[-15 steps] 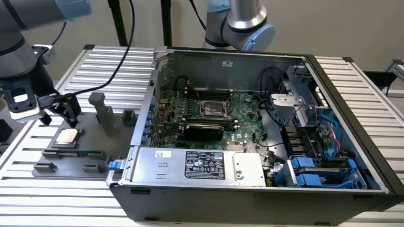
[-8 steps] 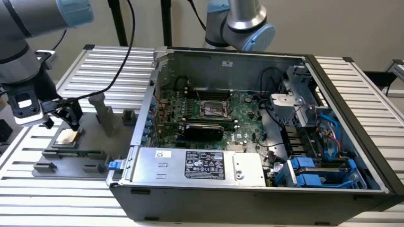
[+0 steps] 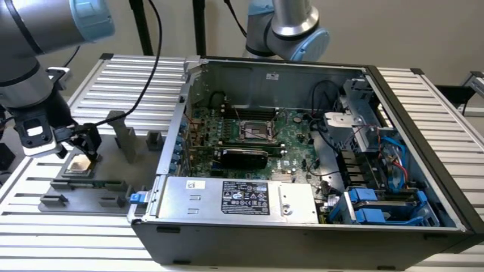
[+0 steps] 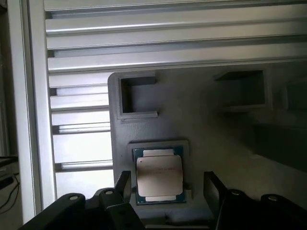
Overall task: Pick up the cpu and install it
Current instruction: 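Pick up the cpu and move it towards the insertion slot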
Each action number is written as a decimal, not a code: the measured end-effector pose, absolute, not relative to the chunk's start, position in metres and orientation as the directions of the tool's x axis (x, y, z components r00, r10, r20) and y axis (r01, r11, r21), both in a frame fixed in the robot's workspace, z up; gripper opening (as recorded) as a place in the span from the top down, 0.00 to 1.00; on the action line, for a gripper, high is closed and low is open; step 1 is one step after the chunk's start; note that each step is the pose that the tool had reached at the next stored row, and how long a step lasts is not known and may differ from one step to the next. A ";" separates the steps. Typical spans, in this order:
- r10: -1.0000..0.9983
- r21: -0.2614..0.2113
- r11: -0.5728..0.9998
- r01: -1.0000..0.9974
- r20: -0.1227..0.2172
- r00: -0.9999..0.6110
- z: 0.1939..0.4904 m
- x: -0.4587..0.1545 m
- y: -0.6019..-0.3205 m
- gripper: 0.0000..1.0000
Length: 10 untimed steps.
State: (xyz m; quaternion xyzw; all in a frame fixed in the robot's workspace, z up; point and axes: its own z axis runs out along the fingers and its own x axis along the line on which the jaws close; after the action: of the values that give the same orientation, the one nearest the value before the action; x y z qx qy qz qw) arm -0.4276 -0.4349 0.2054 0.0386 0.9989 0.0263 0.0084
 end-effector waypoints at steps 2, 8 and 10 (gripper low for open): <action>0.079 0.053 0.996 0.078 -0.015 -0.997 0.202 -0.428 -0.435 0.27; 0.082 0.051 0.995 0.081 -0.015 -0.997 0.191 -0.429 -0.435 0.21; 0.083 0.050 0.995 0.082 -0.015 -0.996 0.189 -0.429 -0.435 0.21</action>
State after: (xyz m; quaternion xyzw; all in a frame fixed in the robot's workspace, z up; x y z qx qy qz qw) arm -0.4294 -0.4348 0.1891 0.0411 0.9988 0.0245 0.0085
